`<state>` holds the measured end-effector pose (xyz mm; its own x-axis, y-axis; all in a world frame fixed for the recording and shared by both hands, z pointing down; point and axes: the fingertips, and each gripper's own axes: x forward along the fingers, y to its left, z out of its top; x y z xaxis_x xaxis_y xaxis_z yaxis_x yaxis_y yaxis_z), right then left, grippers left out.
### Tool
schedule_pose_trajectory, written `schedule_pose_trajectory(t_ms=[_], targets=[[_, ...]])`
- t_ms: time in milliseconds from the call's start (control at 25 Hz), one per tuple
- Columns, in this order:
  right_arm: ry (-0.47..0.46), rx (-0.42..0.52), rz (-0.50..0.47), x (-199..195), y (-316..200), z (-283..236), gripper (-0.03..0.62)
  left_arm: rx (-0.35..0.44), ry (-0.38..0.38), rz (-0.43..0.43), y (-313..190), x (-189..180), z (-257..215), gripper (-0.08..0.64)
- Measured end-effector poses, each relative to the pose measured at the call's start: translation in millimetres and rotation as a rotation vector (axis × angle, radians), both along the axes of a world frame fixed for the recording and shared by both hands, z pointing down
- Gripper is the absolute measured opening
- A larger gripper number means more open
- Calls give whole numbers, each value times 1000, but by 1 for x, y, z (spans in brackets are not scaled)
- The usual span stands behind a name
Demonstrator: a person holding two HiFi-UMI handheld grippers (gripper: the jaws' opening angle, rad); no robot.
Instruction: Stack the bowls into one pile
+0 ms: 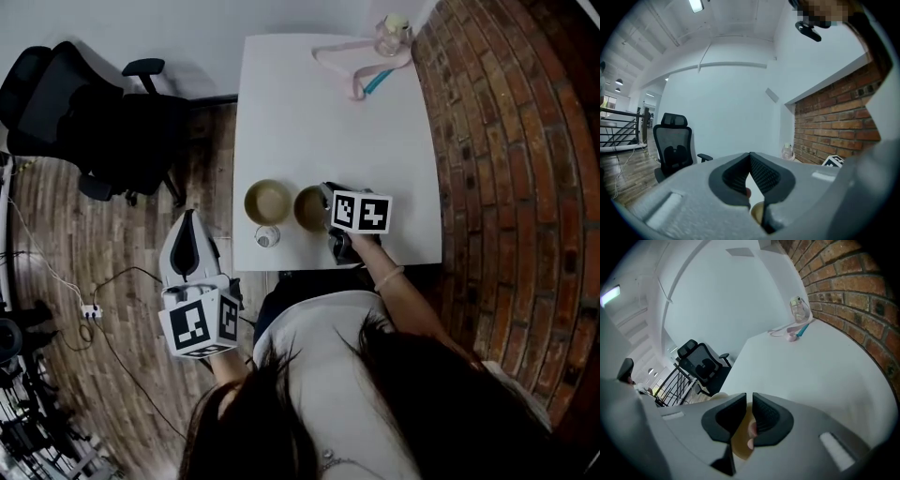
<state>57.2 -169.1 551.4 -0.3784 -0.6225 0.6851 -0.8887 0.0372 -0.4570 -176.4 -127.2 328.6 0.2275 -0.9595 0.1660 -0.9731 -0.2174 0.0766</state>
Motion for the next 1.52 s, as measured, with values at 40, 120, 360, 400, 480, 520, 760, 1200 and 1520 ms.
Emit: schedule_pose_trajectory(t_ms=[40,120,360,400,480,520,760,1200,1520], targets=[[3,1,9,4,1,0,33,0,1,11,-2,3,0,0],[10,2,25,11,4,-1,34,0,4,33,-4,10,0,0],[23,0,63,29,12,-1,35,0,10,90,-11,29,1,0],[25,-1,68,31,13,-1,37,0,11,99,-11,33,1,0],[27,-4,77,36,16,0,38,0,13,115,-13,39,2,0],[28,-6,80,39,17,1,38,-1,14,123,-13,42,2,0],[30,-26,94,47,26,8,51,-14,16,154,-16,56,7,0],[10,-73,80,48,36,25,63,-59,15,162,-16,63,22,0],[-4,-114,65,44,38,41,75,-100,10,158,-18,63,35,0]])
